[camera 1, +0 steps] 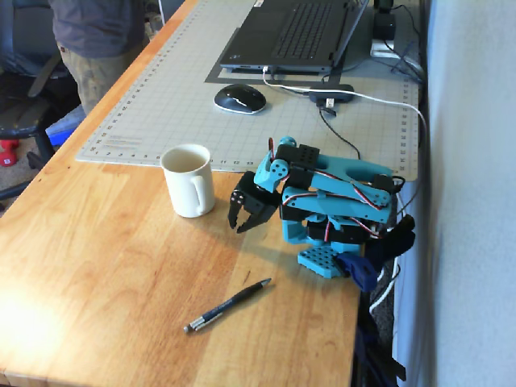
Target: Grasp a pen and put it in a mug.
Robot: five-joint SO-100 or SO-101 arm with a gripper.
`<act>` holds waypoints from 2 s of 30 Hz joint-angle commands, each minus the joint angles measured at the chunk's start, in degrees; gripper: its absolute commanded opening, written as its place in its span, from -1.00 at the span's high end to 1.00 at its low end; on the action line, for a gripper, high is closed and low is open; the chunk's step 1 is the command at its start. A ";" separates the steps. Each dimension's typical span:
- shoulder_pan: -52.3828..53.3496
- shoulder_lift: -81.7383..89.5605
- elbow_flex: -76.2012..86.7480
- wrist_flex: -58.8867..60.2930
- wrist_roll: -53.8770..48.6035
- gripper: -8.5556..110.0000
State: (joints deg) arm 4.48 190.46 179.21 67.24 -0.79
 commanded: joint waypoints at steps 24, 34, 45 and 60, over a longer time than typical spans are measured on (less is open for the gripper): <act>-0.35 -1.41 -1.05 -0.97 0.62 0.81; -7.47 -29.09 -16.79 -14.33 24.26 0.81; -25.75 -52.91 -39.20 -21.09 72.60 0.66; -41.22 -62.93 -41.92 -9.76 89.65 0.41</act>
State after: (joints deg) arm -34.10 127.62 142.73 53.96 87.89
